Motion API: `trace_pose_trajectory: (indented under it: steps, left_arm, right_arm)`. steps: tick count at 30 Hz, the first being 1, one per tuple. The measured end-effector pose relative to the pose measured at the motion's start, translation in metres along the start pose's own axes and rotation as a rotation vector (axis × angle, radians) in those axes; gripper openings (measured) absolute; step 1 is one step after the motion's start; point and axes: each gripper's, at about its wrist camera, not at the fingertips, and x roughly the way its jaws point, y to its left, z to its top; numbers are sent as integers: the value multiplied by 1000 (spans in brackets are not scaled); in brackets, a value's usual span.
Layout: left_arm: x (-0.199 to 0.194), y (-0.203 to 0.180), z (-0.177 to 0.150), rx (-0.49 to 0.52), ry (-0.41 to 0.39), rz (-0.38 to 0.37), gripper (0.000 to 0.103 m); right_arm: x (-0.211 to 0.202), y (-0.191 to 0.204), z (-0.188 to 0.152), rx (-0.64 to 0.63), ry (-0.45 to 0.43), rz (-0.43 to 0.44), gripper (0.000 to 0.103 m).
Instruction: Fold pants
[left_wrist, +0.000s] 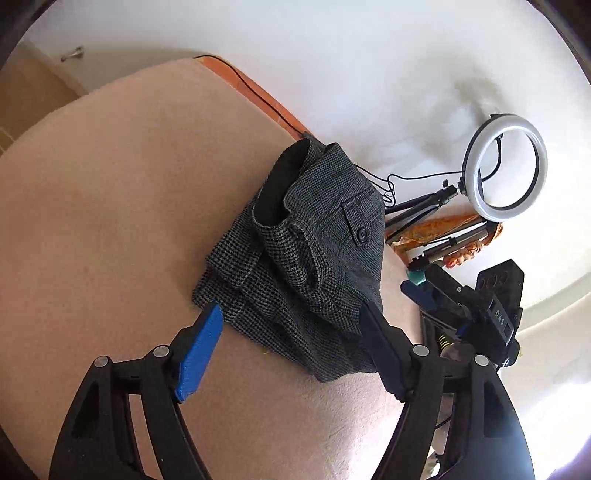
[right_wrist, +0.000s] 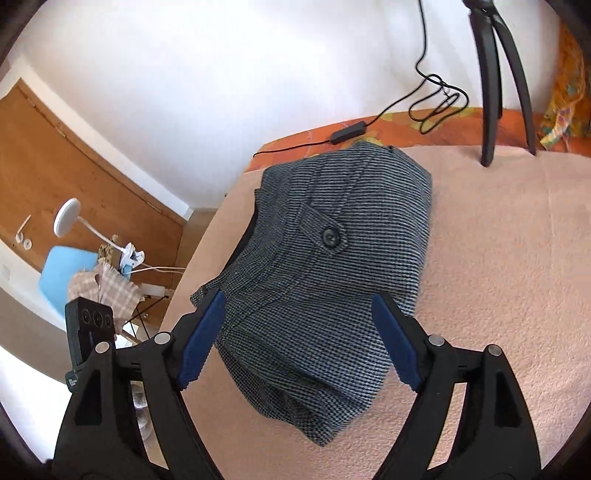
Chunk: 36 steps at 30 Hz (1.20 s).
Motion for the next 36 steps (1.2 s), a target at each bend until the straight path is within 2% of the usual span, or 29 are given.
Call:
trace_pose_trajectory:
  steps: [4, 6, 10, 14, 18, 24, 25, 29, 33, 36]
  left_arm:
    - [14, 17, -11, -139, 1, -31, 77]
    - [20, 22, -14, -178, -4, -49, 77]
    - [29, 23, -13, -169, -42, -50, 78]
    - [28, 26, -11, -210, -99, -104, 80]
    - [31, 24, -8, -226, -123, -103, 81]
    - [34, 20, -8, -219, -150, -34, 82]
    - [35, 20, -6, -231, -156, 0, 82]
    - [35, 22, 2, -281, -221, 30, 82]
    - [44, 17, 12, -262, -207, 53, 81]
    - [51, 7, 10, -196, -188, 80, 73]
  right_arm:
    - [0, -27, 2, 73, -3, 1, 84]
    - [0, -35, 2, 87, -3, 9, 84]
    - [6, -49, 4, 118, 5, 22, 84]
    - [16, -65, 7, 167, 23, 63, 85]
    - [31, -83, 14, 232, 25, 98, 86]
    - [52, -106, 25, 344, -25, 154, 86]
    - [53, -106, 27, 349, -33, 156, 86]
    - [65, -97, 37, 318, -38, 135, 85]
    - [78, -83, 47, 293, -17, 98, 80]
    - [80, -76, 51, 275, -7, 74, 64]
